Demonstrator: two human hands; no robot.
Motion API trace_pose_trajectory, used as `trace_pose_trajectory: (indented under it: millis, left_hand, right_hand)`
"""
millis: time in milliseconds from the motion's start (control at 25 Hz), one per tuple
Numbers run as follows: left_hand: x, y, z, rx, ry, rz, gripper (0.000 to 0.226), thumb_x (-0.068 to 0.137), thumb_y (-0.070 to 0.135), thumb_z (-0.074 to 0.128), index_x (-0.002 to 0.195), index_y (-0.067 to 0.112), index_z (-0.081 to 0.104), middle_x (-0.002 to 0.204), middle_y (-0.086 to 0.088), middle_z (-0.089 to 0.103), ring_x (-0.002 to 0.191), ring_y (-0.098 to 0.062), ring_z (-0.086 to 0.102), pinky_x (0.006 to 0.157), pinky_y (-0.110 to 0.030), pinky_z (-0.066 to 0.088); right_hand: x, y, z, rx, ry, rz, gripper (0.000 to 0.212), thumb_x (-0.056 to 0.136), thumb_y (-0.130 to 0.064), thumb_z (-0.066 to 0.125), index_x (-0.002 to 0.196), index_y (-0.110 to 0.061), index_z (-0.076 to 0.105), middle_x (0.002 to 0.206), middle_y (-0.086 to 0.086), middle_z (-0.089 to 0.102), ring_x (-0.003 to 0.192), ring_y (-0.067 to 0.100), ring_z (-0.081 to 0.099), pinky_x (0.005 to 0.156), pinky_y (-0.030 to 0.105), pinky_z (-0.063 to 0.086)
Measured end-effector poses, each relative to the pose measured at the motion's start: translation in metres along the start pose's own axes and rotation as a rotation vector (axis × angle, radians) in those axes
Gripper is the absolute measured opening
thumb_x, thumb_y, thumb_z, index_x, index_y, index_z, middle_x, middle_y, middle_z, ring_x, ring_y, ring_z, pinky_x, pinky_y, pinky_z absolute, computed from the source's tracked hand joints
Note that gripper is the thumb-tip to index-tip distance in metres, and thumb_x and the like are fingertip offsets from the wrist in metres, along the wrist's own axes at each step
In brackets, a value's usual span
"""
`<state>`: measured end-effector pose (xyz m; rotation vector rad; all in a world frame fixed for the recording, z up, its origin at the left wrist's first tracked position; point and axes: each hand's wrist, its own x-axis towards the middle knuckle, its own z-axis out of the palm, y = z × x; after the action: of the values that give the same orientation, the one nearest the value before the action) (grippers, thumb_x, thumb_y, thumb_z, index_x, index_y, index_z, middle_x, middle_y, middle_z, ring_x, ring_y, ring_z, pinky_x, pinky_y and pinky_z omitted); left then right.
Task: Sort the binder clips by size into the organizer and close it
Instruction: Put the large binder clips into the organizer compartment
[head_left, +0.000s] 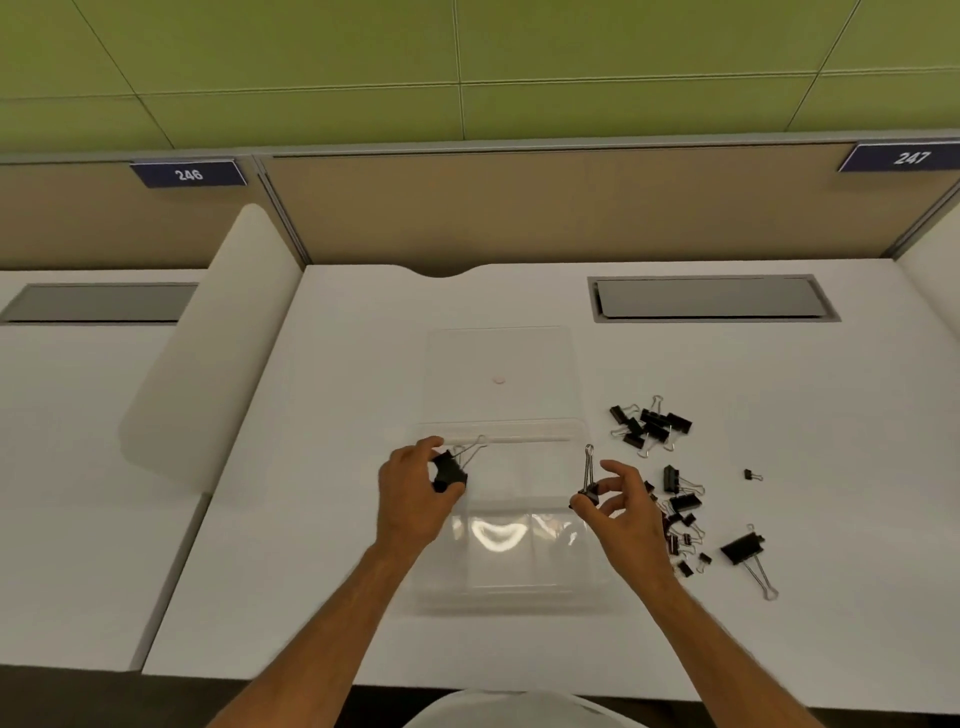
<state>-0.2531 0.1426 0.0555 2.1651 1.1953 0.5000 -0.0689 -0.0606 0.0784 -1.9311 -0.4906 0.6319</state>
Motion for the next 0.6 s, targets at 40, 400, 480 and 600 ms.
trace_pose_trajectory:
  millis: [40,400,480,600]
  left_hand:
    - [0.004,-0.009,-0.005,0.034,-0.006,-0.012,0.065,0.07,0.03,0.083,0.127,0.028,0.053,0.11,0.007,0.063,0.111,-0.013,0.048,0.096,-0.024,0.032]
    - [0.026,-0.043,0.01,0.208,-0.111,-0.074,0.067,0.075,0.03,0.077,0.133,0.03,0.045,0.119,0.006,0.06,0.134,-0.015,0.034,0.113,-0.044,0.004]
    - [0.029,-0.047,0.012,0.266,-0.132,-0.094,0.068,0.076,0.034,0.077,0.136,0.029,0.044,0.123,0.007,0.06,0.138,-0.015,0.029,0.113,-0.049,-0.005]
    - [0.028,-0.047,0.011,0.23,-0.122,-0.105,0.072,0.077,0.038,0.077,0.139,0.028,0.043,0.135,0.004,0.055,0.143,-0.016,0.022,0.112,-0.051,-0.01]
  right_hand:
    - [-0.001,-0.002,0.003,-0.006,0.005,-0.003,0.054,0.078,-0.024,0.079,0.124,-0.029,0.051,0.097,-0.009,0.065,0.07,0.003,0.061,0.059,0.012,0.049]
    - [0.0,-0.004,0.011,-0.009,0.016,0.031,0.055,0.078,-0.024,0.08,0.124,-0.03,0.051,0.098,-0.008,0.065,0.074,0.012,0.062,0.063,0.018,0.046]
    - [0.001,-0.005,0.011,-0.011,0.008,0.042,0.054,0.079,-0.024,0.079,0.124,-0.031,0.051,0.099,-0.008,0.065,0.075,0.014,0.062,0.063,0.018,0.046]
    - [0.0,-0.008,0.014,0.007,0.006,0.051,0.055,0.079,-0.024,0.079,0.124,-0.033,0.049,0.1,-0.009,0.066,0.077,0.013,0.063,0.064,0.018,0.046]
